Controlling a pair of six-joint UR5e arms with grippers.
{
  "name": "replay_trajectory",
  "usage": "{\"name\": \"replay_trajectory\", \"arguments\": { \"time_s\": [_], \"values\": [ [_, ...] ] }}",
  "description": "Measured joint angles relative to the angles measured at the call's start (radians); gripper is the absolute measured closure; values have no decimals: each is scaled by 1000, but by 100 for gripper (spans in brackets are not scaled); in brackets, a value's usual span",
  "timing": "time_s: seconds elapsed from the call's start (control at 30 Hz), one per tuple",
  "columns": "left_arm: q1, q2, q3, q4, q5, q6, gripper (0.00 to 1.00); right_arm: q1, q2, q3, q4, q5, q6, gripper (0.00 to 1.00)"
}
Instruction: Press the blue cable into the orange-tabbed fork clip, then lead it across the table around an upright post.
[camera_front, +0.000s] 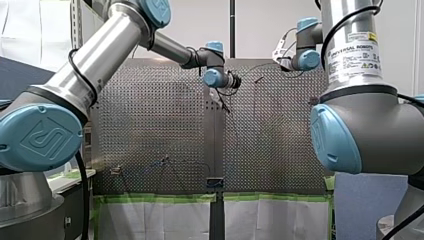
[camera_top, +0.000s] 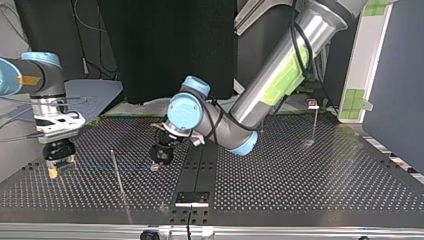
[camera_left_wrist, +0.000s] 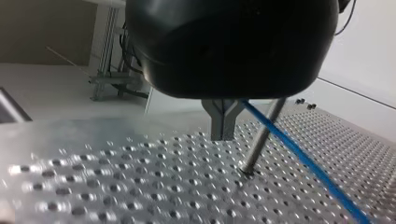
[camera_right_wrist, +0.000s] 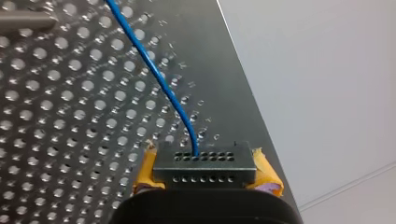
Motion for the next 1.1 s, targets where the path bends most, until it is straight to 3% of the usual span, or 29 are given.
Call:
{"name": "replay_trajectory", "arguments": {
  "time_s": [0.2,0.57,0.83,1.1],
  "values": [
    [5,-25,0,37,11,-18,98,-5,46,-41,-3,2,0,100],
    [10,-35,0,124,7,-48,98,-6,135,-46,-8,3,-5,100],
    [11,-37,0,156,-2,-48,98,-6,194,-12,-8,2,-10,100],
    [-3,-71,0,127,-16,-22,98,-10,224,26,-13,4,-26,100]
  ]
}}
